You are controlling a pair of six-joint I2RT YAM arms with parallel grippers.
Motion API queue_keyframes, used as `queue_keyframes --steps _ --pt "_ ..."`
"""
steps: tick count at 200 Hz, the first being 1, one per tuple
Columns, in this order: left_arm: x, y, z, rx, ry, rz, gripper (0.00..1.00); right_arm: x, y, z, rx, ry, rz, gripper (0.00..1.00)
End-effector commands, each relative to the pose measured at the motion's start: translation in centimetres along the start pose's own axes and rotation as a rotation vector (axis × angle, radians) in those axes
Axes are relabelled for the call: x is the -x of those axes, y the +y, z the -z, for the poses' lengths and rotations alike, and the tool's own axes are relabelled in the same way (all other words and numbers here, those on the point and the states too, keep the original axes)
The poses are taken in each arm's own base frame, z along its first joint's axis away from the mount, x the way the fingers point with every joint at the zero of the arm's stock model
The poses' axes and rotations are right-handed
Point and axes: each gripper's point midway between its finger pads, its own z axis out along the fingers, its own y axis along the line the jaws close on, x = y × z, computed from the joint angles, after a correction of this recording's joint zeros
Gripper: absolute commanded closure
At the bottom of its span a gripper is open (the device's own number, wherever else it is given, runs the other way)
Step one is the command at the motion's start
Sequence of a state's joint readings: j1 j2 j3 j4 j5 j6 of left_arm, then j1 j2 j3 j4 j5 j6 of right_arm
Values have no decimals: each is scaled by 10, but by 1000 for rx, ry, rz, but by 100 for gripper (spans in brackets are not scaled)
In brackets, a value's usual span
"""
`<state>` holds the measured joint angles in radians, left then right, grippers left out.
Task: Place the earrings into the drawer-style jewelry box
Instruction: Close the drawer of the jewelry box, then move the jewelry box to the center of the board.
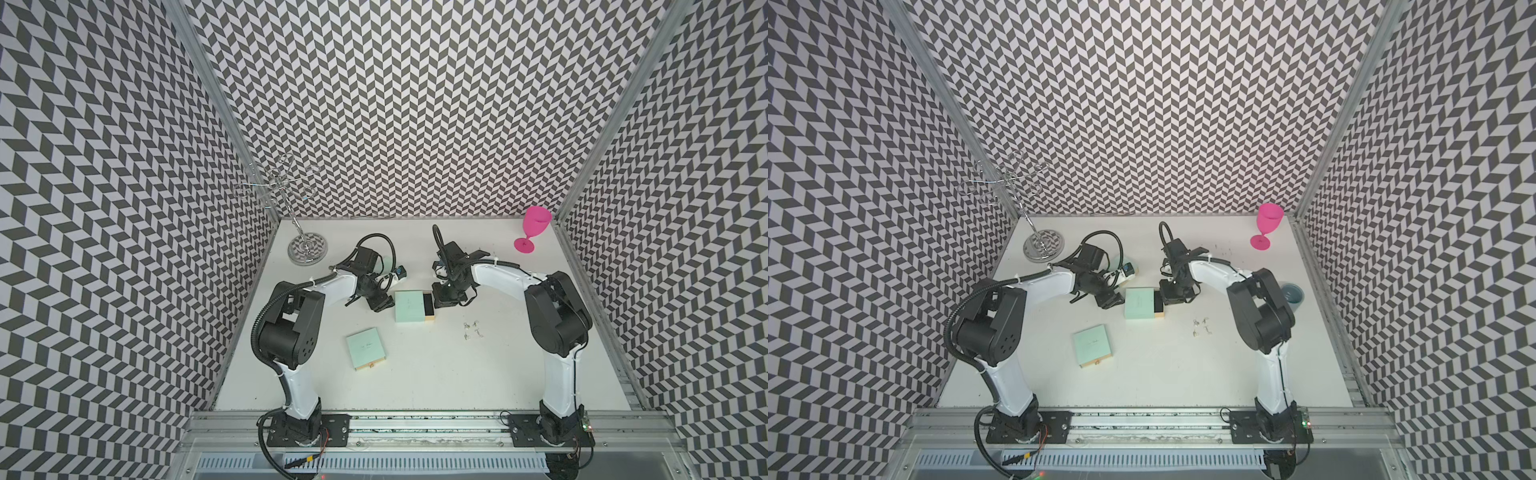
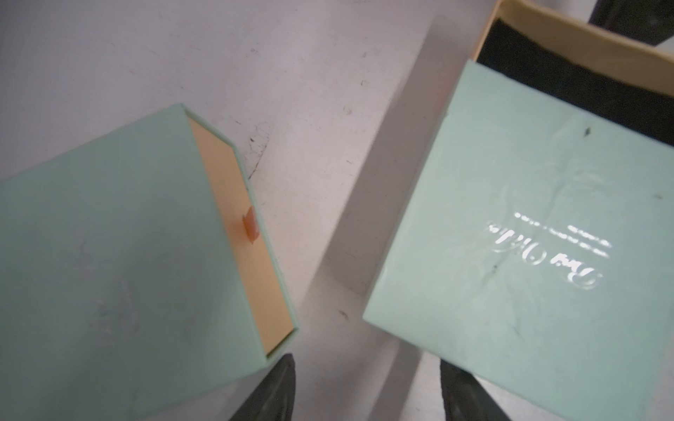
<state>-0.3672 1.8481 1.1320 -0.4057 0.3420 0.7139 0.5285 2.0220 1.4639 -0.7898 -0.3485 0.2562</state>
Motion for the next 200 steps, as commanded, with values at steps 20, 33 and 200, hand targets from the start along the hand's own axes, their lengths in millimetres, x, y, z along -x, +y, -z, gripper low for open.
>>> queue_keyframes --steps 20,33,200 --pt "29 -21 -5 -49 -52 -50 34 8 20 1 54 -17 26 90" --pt "36 -26 -8 -57 -61 -57 34 7 22 2 61 -15 28 90" --pt "63 63 172 307 -296 118 19 -26 99 59 -7 -81 428 78"
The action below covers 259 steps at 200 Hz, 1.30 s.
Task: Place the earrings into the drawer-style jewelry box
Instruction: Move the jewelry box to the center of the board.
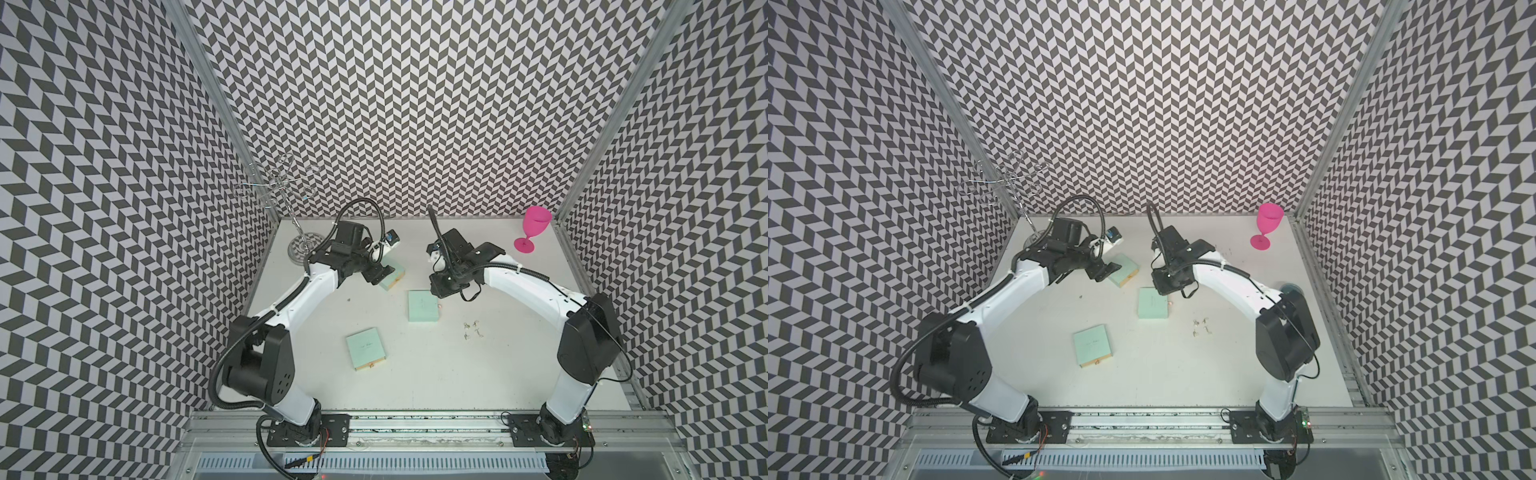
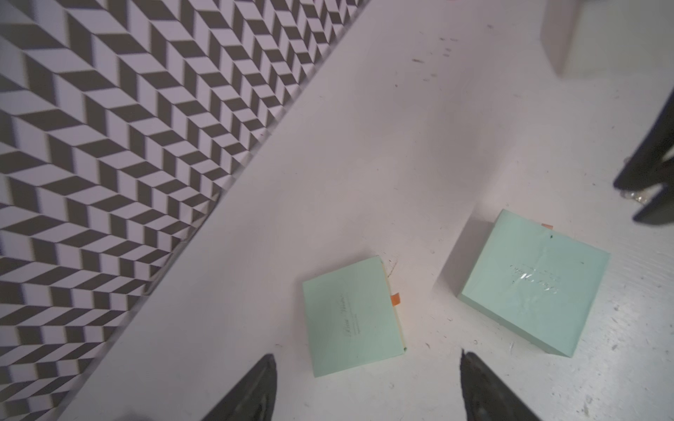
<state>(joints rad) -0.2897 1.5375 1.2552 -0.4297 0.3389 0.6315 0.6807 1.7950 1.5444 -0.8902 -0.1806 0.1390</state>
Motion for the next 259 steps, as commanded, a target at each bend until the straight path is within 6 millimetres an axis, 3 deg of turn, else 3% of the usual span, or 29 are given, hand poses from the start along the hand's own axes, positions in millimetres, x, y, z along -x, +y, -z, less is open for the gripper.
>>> queue_keyframes --steps 1,35,55,96,127,170,219,259 --pt "-15 19 26 33 5 117 19 -18 36 -19 98 88 116 78" --pt "-41 58 73 132 -36 279 16 -12 72 -44 211 104 157 80" --pt "-58 70 88 172 -26 317 15 -12 80 -62 254 139 152 81" --pt "-72 66 90 172 -10 323 15 -35 69 -100 234 254 159 83" --pt "-76 64 87 165 -9 337 15 -50 61 -102 215 295 162 83" --pt "-77 64 79 134 -9 345 15 -49 18 -113 76 303 105 84" --pt "-77 62 63 104 15 282 16 -14 -29 -120 -47 251 6 84" --pt "-74 65 31 48 49 237 16 10 -73 -117 -120 197 -88 83"
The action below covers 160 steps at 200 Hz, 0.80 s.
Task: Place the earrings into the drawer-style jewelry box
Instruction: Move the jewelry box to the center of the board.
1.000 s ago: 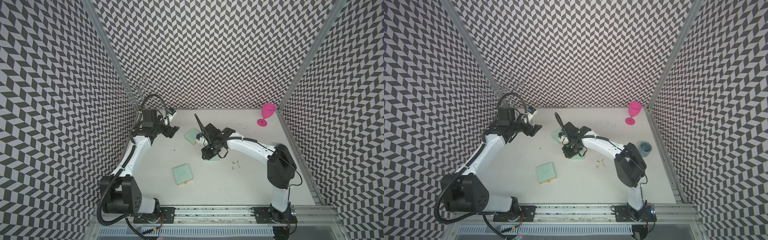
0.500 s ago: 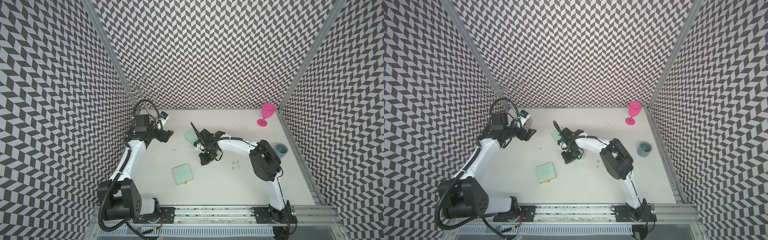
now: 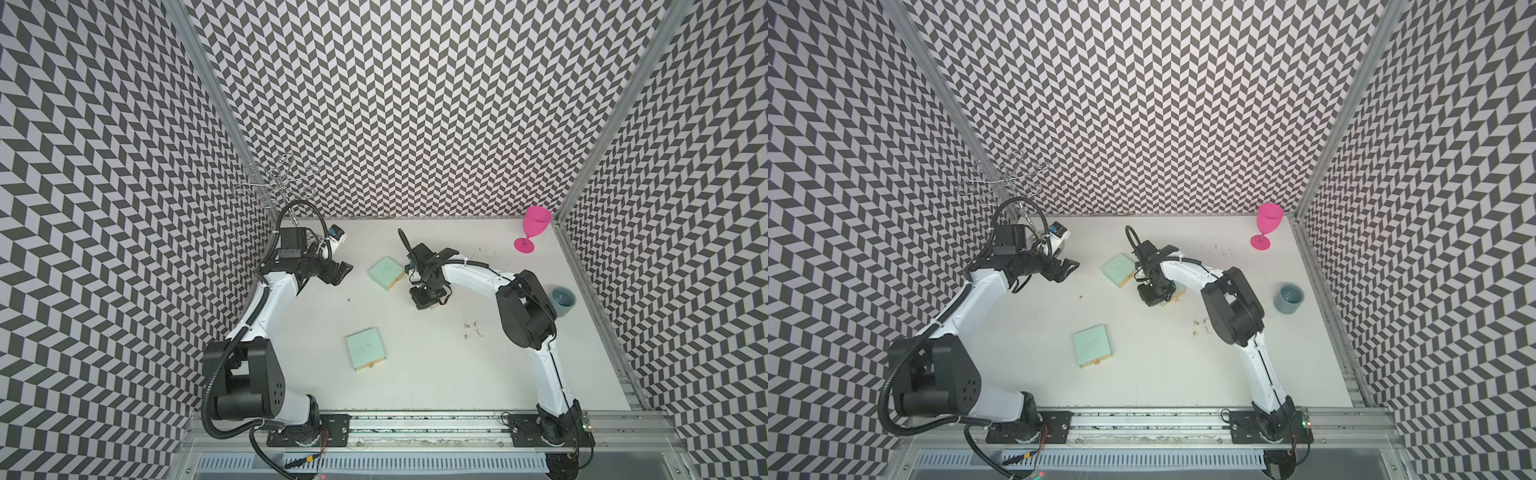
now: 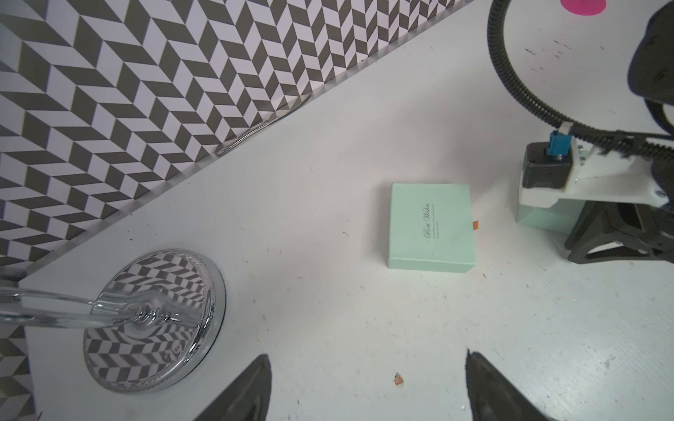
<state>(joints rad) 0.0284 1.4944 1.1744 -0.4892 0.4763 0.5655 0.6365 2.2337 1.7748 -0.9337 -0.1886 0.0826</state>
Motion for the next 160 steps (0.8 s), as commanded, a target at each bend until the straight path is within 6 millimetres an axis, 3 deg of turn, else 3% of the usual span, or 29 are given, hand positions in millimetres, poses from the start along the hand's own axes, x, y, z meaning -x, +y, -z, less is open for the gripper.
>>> queue_keyframes --steps 1,23,50,72,103,131,160 --pt "15 0 -15 -28 -3 -71 16 16 -31 6 -72 -42 -68 83" --pt "23 1 -40 -51 19 -115 17 37 -50 21 -55 -114 -122 83" --pt "41 12 -71 -80 20 -128 17 71 -43 46 22 -239 -102 82" --pt "53 19 -102 -99 36 -179 17 85 -34 61 62 -293 -99 82" --pt "64 31 -158 -88 64 -266 17 93 -27 66 115 -332 -119 82" --pt "73 36 -202 -97 92 -294 17 88 -21 66 141 -308 -123 82" --pt "69 36 -227 -77 122 -331 18 77 -24 77 115 -322 -123 83"
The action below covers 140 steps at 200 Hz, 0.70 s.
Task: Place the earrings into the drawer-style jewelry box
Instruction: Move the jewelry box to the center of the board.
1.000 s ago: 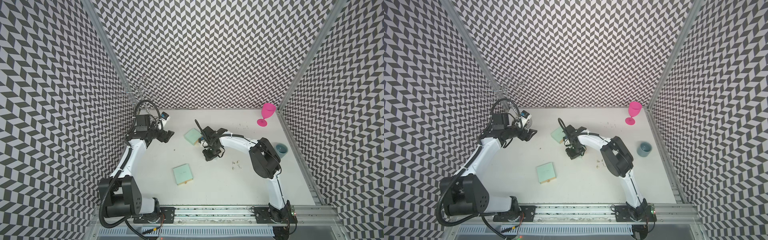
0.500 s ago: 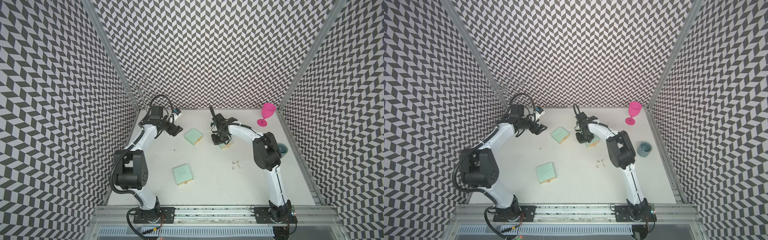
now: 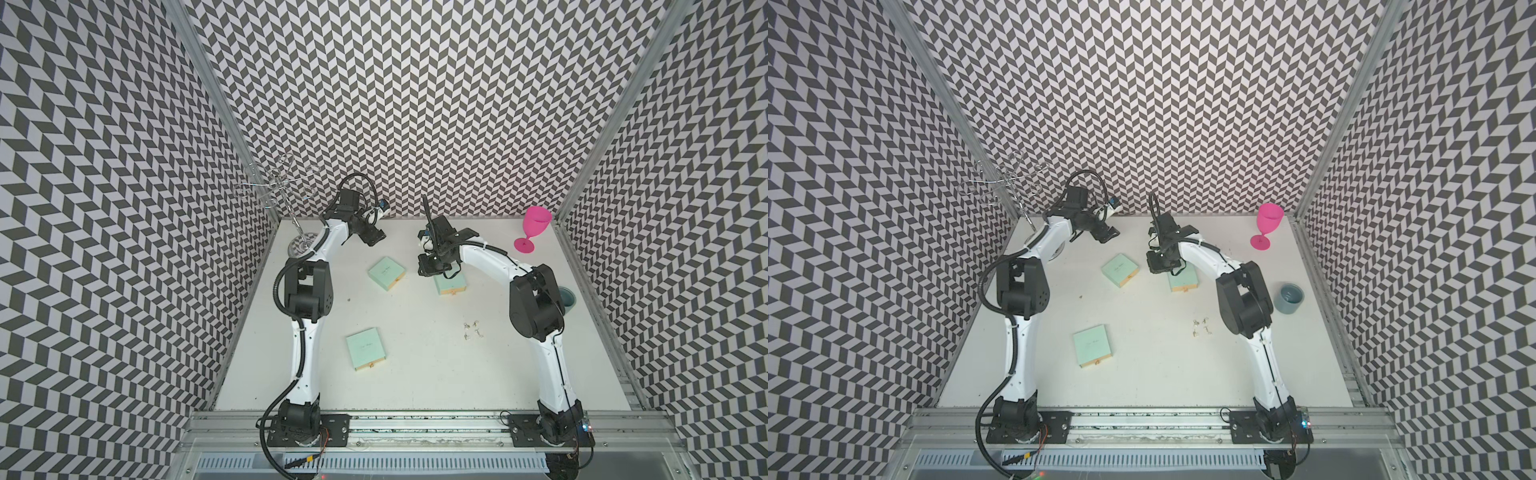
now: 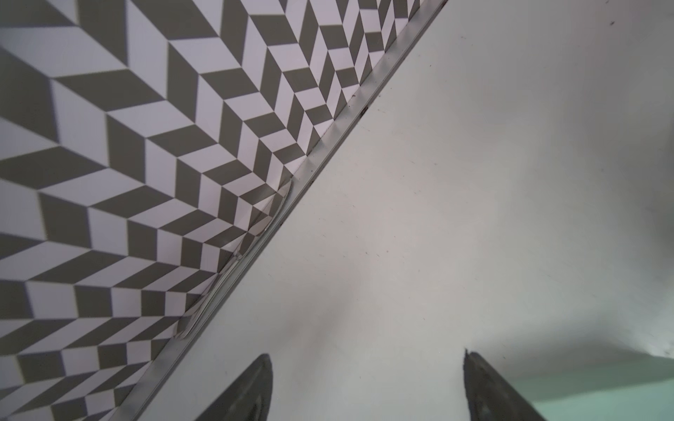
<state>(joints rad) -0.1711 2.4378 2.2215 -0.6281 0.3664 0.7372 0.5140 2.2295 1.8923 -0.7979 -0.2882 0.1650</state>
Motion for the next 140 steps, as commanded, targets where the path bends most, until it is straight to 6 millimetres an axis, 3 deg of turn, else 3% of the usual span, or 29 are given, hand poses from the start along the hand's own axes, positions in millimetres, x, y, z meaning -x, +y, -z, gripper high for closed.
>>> queue_keyframes --steps 1,54,87,140 --pt "-7 -9 -9 -10 66 -37 18 5 10 26 13 -55 15 82" --pt "-43 -30 -12 -54 138 -58 23 3 7 48 -30 -63 28 83" --pt "-66 -58 -12 -133 201 -84 25 3 7 54 -38 -69 33 83" --pt "-71 -87 8 -196 213 -80 26 -5 14 65 -13 -51 14 82"
